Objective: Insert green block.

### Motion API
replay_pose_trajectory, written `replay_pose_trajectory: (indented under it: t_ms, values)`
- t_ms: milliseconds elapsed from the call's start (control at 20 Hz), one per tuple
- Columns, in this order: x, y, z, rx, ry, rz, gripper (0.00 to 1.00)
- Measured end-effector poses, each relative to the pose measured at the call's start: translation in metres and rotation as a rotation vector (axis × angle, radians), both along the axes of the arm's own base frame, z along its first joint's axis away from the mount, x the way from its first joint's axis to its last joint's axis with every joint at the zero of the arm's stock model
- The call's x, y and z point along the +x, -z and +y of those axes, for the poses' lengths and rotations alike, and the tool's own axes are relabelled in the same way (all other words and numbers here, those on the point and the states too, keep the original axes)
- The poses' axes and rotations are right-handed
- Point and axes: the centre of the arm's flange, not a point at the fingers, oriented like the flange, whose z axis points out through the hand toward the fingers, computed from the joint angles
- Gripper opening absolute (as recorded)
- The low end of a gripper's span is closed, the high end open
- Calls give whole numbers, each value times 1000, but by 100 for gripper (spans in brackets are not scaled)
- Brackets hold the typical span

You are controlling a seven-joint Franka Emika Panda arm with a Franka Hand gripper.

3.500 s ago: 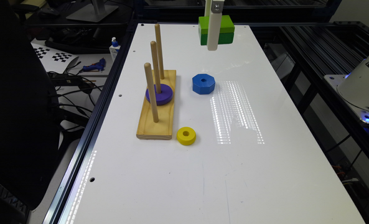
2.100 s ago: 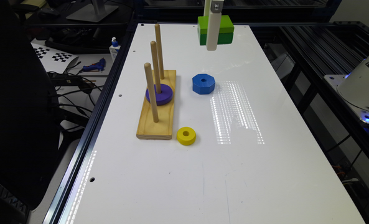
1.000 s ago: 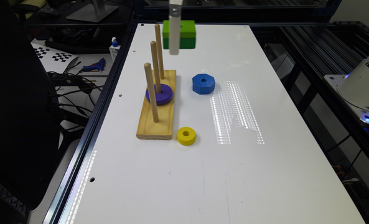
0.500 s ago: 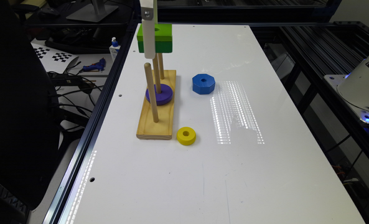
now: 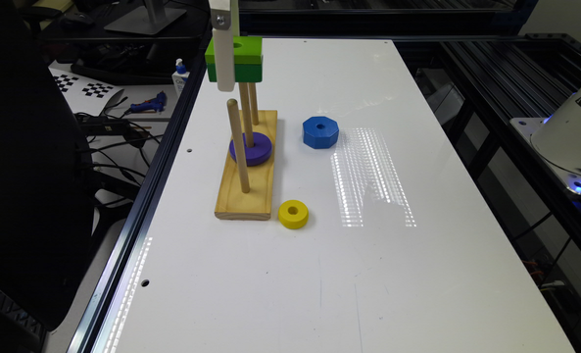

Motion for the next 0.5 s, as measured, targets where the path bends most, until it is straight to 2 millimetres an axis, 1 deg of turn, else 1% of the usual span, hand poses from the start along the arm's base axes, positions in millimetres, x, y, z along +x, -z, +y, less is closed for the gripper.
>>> replay_pose_trajectory:
  t_ms: [150, 350, 500]
  values:
    - [2, 5, 0, 0, 0, 5, 0]
    - [3, 5, 0, 0, -1, 5, 0]
    - [4, 14, 0, -1, -1, 15, 0]
